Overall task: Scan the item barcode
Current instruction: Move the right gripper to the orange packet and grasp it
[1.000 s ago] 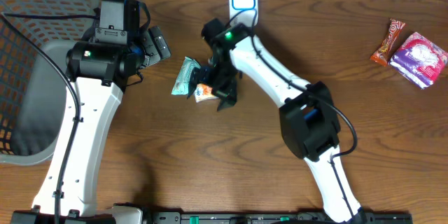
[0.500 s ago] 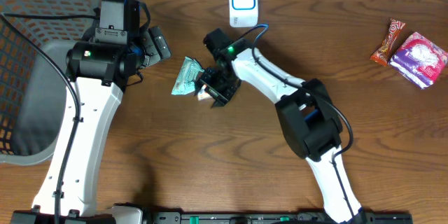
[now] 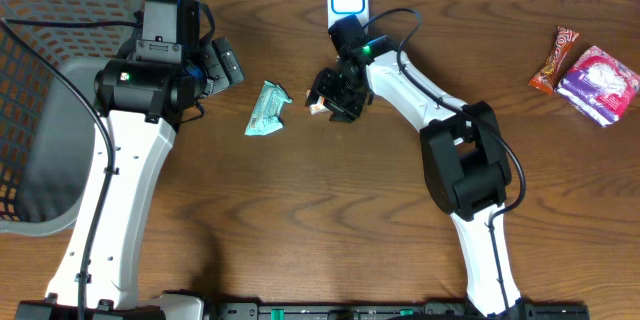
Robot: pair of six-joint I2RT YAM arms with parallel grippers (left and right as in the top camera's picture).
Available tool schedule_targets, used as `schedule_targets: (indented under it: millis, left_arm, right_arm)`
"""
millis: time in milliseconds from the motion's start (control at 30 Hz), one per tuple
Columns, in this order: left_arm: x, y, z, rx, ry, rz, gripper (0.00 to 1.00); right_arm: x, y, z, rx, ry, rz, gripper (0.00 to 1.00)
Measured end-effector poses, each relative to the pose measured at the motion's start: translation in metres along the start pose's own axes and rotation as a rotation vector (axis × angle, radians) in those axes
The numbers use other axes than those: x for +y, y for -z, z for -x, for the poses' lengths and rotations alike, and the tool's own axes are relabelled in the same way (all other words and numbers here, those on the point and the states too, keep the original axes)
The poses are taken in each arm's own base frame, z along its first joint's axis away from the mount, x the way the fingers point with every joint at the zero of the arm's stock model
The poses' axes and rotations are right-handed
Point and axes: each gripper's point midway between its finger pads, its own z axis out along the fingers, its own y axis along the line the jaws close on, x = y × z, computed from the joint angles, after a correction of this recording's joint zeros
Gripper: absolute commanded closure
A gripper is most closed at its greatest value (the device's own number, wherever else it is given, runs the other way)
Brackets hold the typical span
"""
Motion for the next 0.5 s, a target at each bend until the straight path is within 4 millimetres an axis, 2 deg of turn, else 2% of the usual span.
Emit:
schedule_targets:
  millis: [100, 267, 400, 500]
  left_arm:
    - [0.000, 0.000, 0.000, 0.000, 0.000, 0.000, 0.02]
    - [0.000, 0.000, 0.000, 0.000, 0.000, 0.000, 0.02]
    - [0.000, 0.000, 0.000, 0.000, 0.000, 0.000, 0.02]
    - [0.000, 0.000, 0.000, 0.000, 0.000, 0.000, 0.02]
  right_arm:
    - [-0.009, 0.002, -0.013, 0.056, 0.065, -0.034, 0.36]
    - [-0.039, 0.011, -0.032, 0.124, 0.137, -0.161, 0.33]
    - [-0.059, 0.020, -0.036, 0.129, 0.200, -0.261, 0.32]
    - [-0.060, 0.033, -0.033, 0.097, 0.268, -0.290, 0.31]
